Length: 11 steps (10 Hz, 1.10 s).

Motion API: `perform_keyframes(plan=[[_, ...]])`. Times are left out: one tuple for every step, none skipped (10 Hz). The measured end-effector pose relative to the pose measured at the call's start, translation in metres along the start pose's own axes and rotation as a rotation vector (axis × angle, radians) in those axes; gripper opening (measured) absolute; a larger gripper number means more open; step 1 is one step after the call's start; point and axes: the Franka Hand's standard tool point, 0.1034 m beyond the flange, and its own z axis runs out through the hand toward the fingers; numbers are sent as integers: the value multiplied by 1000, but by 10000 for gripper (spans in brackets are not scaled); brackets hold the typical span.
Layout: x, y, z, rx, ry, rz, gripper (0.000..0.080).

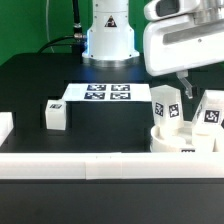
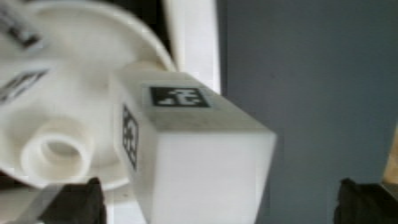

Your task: Assemble stool

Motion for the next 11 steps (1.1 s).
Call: perform_keyframes(plan=[[-1,-3,1,-7,14,-98,649],[-1,-1,2,-8,11,-157,649],[-1,1,2,-11,11,-229,649],[-1,2,2,-14,9,-288,649],[-1,4,4,-27,7,-397,649],[-2,6,10,-47,1,-552,649],[-4,7,13,-55,-10,-642,649],[-4,7,14,-68,-19,-747,649],[-4,7,14,-82,-31,-862,649],[-4,7,15,-94,-41,-937,649],[-3,7,14,-104,-50,-992,649]])
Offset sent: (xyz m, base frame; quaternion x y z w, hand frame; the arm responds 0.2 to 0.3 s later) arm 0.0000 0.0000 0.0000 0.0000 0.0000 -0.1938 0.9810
